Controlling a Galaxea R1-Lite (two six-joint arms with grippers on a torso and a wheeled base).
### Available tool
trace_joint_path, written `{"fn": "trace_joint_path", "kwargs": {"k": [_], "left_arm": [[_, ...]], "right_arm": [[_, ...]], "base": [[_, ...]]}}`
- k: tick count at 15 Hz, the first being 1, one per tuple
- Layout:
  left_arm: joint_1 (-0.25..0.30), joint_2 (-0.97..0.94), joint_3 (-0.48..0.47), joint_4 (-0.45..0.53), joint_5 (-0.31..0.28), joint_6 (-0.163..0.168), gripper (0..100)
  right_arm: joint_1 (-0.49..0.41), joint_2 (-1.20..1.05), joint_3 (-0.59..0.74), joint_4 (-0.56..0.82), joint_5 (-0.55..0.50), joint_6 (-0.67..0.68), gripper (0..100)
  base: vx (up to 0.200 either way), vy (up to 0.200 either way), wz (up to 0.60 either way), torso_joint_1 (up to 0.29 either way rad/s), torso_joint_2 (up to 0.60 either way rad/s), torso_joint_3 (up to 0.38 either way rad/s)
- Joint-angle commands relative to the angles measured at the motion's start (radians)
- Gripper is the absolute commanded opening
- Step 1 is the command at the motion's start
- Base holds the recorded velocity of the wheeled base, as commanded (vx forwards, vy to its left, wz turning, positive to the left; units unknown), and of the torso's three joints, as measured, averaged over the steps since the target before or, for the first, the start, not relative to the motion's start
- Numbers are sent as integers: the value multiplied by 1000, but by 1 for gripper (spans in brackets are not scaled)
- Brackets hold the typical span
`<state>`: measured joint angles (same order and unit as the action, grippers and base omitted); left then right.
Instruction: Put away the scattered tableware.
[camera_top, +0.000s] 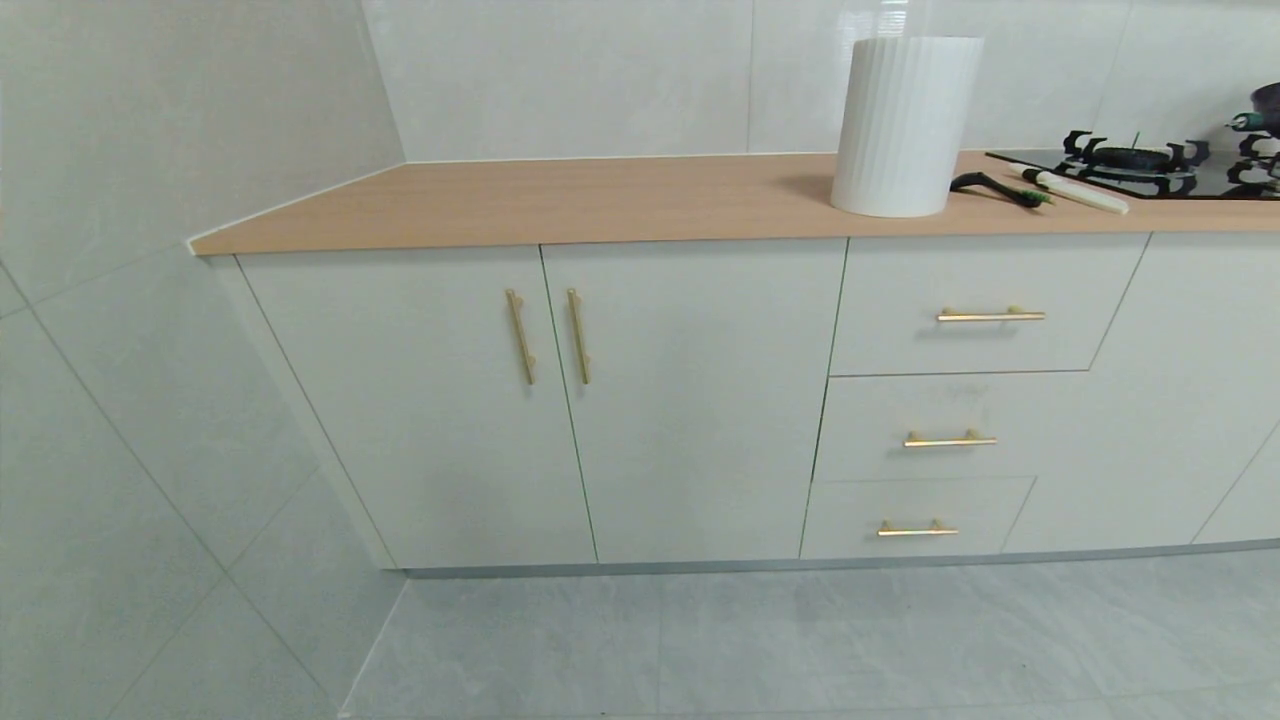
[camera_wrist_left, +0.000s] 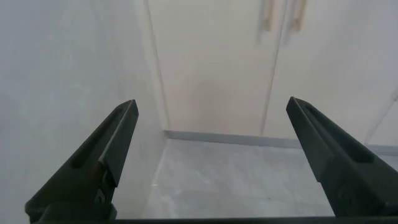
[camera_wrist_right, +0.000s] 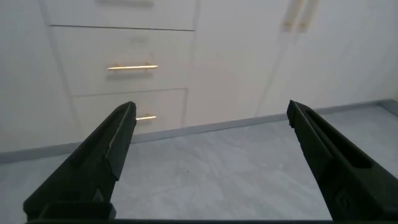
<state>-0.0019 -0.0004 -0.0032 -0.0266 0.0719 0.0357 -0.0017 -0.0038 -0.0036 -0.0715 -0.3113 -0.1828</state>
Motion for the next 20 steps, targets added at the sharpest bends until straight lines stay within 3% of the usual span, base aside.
{"fn": "trace_joint_path", "kwargs": {"k": [1,6,9,12,14,17,18,20], "left_arm": [[0,0,2,20,-47,4,100],[0,0,3,19,-69,18,100],[0,0,3,17,-67,13,100],[0,0,3,17,-64,12,100],[0,0,3,17,-64,15,100],[0,0,3,17,-64,10,100],[0,0,3,16,-64,-4,100],[0,0,3,16,-63,-14,100]], "right_arm": [[2,4,4,1,8,17,100],[17,44,4,4,172,111,100],[65,93,4,6,175,111,100],[35,68,4,15,195,117,100],[3,10,4,30,348,105,100],[2,5,4,29,310,14,100],[0,4,4,35,288,141,100],[0,8,4,76,268,203,100]], "base": [[0,0,0,0,0,0],[0,0,0,0,0,0],[0,0,0,0,0,0],[0,0,0,0,0,0],[0,0,0,0,0,0],[0,0,0,0,0,0],[0,0,0,0,0,0],[0,0,0,0,0,0]]}}
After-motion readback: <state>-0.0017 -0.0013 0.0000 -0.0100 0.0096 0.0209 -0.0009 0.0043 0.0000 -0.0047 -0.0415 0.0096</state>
